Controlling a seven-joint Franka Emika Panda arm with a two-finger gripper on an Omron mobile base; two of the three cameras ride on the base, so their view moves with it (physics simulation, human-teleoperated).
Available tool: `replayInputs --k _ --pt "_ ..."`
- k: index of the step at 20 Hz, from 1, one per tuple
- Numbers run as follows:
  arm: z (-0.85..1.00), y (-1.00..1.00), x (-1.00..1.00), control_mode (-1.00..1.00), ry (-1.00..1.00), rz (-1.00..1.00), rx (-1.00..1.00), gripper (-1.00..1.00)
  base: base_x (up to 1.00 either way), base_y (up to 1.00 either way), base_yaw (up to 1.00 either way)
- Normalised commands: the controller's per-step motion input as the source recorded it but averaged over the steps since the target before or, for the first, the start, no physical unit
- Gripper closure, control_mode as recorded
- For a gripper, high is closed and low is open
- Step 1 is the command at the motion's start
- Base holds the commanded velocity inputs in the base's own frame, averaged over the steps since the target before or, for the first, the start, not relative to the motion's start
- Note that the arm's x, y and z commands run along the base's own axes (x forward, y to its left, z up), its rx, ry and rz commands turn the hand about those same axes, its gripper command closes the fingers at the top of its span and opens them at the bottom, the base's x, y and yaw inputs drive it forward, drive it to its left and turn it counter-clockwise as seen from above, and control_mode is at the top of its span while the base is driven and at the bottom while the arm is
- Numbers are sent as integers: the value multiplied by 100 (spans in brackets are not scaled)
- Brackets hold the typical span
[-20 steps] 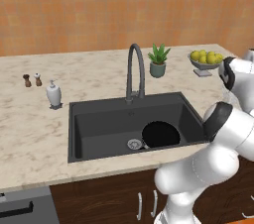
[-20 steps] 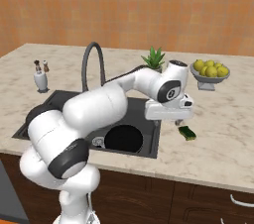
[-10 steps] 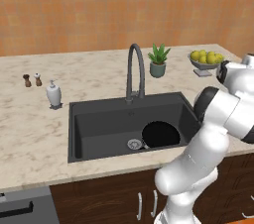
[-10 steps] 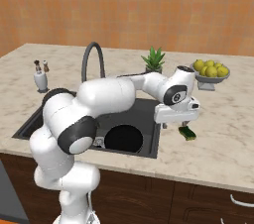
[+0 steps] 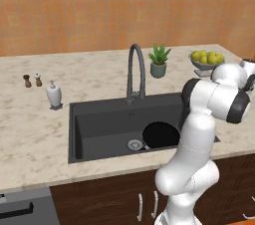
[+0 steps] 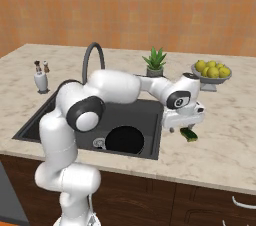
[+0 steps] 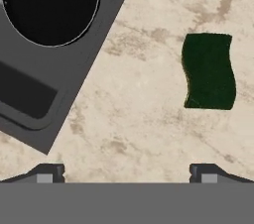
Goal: Pick the pan and sponge and place them into the sink. Then turn on the water.
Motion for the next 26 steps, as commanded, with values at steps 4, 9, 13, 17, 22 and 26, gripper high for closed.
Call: replayInputs --k 4,9,13,17,22,26 --pt "-29 -17 22 -100 -2 5 0 -100 0 0 0" --pt "-36 -6 28 -100 0 3 -1 -100 0 0 0" --pt "-29 -8 34 -100 -2 3 0 -100 0 0 0" --pt "-28 -1 34 -100 -4 4 -2 -100 0 0 0" --pt "-34 0 33 -100 -5 4 -5 -100 0 0 0" --pt "-26 -3 31 -100 -8 4 -2 -100 0 0 0"
